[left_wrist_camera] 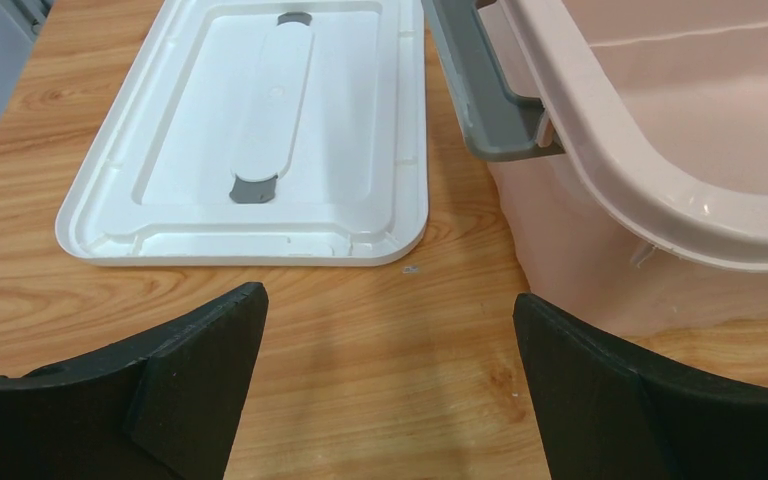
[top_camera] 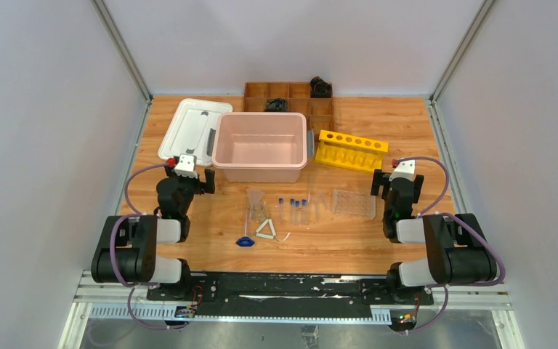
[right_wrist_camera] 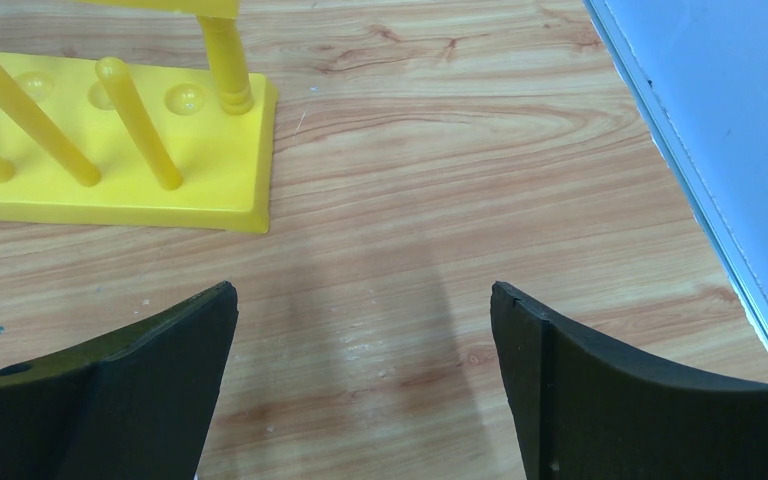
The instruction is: Organize the chemistry lab equipment
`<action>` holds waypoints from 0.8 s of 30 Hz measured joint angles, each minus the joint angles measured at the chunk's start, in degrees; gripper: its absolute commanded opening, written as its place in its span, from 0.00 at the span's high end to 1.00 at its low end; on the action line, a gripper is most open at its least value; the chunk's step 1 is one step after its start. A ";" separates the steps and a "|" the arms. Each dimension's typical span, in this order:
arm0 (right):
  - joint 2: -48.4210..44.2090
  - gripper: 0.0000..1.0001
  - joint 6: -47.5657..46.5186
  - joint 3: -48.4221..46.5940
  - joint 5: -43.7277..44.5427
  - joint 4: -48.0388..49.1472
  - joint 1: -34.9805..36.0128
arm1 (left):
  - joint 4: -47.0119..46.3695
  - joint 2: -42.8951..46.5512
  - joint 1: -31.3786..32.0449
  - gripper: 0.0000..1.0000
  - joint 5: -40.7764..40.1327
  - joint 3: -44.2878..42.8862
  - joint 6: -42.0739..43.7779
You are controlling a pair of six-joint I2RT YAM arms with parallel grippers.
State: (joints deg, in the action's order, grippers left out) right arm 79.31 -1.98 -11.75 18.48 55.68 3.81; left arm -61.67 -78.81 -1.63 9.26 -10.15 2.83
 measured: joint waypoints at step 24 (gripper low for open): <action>-26.10 0.00 29.59 -26.53 0.90 -60.72 -7.15 | 65.94 17.77 -1.18 0.00 4.20 -36.44 1.77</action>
State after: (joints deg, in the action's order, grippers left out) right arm 53.21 27.62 -38.28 19.38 -5.04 -3.33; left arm 4.27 -61.04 -2.81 13.45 -46.59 4.60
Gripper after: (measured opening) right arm 1.000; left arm 0.997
